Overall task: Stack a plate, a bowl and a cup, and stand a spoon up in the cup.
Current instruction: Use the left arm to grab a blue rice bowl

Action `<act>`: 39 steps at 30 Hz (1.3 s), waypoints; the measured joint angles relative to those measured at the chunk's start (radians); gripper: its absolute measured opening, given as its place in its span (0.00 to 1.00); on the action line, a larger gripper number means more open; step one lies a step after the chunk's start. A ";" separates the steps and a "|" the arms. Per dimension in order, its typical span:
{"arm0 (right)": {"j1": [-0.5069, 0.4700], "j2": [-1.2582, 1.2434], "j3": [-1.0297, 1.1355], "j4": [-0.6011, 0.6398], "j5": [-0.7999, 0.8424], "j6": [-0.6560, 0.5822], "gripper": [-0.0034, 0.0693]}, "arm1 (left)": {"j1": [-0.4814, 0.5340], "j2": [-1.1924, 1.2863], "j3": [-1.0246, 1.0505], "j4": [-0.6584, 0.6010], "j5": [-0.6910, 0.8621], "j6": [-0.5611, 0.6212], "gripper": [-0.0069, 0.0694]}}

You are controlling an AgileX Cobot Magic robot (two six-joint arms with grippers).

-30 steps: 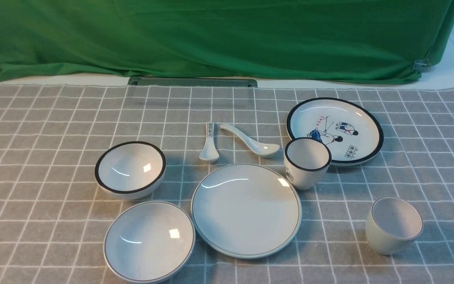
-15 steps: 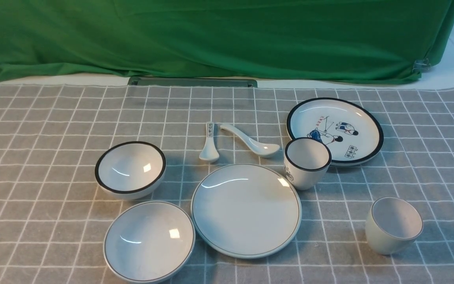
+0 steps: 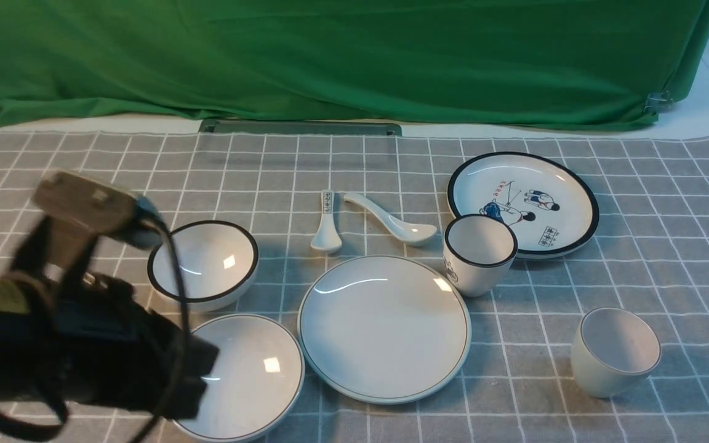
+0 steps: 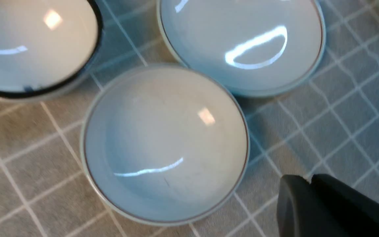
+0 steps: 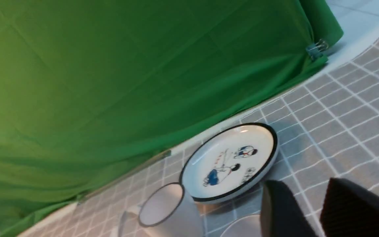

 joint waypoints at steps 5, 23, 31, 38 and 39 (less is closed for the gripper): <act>0.086 0.087 -0.200 0.003 0.304 -0.126 0.24 | -0.039 0.133 -0.080 0.017 0.106 0.027 0.13; 0.338 0.633 -0.759 -0.020 0.827 -0.590 0.20 | -0.182 0.472 -0.292 0.200 0.237 0.055 0.48; 0.339 0.634 -0.759 -0.021 0.830 -0.618 0.22 | -0.182 0.492 -0.167 0.254 0.048 0.070 0.76; 0.343 0.634 -0.759 -0.021 0.815 -0.621 0.22 | -0.182 0.568 -0.107 0.281 -0.075 0.093 0.57; 0.343 0.634 -0.759 -0.021 0.815 -0.624 0.22 | -0.182 0.572 -0.106 0.276 -0.072 0.096 0.48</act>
